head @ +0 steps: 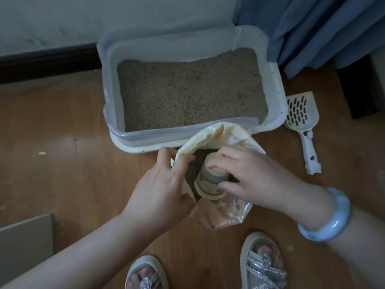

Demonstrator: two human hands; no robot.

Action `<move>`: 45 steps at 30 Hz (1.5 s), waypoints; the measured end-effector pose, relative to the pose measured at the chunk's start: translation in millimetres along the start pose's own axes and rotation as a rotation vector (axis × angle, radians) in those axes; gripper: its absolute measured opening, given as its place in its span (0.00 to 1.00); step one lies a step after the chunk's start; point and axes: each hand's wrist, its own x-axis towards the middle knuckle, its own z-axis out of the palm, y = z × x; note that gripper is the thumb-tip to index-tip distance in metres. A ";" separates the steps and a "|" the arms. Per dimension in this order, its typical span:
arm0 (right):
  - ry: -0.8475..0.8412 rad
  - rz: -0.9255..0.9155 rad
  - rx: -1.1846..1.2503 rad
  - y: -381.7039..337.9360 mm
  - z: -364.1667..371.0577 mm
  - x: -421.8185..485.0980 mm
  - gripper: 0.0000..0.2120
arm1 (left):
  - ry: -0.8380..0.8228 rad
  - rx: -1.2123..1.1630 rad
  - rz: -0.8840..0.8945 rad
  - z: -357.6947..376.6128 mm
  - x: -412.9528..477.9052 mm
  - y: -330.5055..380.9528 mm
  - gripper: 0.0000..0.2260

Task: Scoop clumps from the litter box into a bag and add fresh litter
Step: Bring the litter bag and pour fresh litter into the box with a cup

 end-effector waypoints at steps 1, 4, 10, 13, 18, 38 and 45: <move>-0.063 -0.042 -0.033 6.4 3.8 3.3 0.21 | -0.002 0.010 0.011 1.2 1.1 -1.1 0.35; -0.110 -0.072 -0.055 22.3 7.5 13.2 0.26 | 0.006 0.003 0.032 1.1 5.9 -7.2 0.33; -0.270 -0.038 -0.022 40.4 6.8 17.3 0.34 | -0.068 -0.102 0.063 -1.2 13.9 -13.1 0.34; -0.303 -0.064 -0.087 40.4 7.3 21.3 0.41 | -0.092 -0.134 0.069 -1.2 18.5 -12.7 0.36; -0.277 -0.080 -0.249 30.8 9.7 24.7 0.37 | -0.099 -0.141 0.060 1.4 16.9 -7.5 0.38; -0.162 0.179 -0.546 7.2 30.6 28.2 0.24 | -0.046 -0.242 0.087 2.3 14.3 -7.1 0.40; -0.210 0.078 -0.332 36.2 55.4 29.0 0.23 | -0.066 -0.221 0.079 1.3 15.4 -5.7 0.39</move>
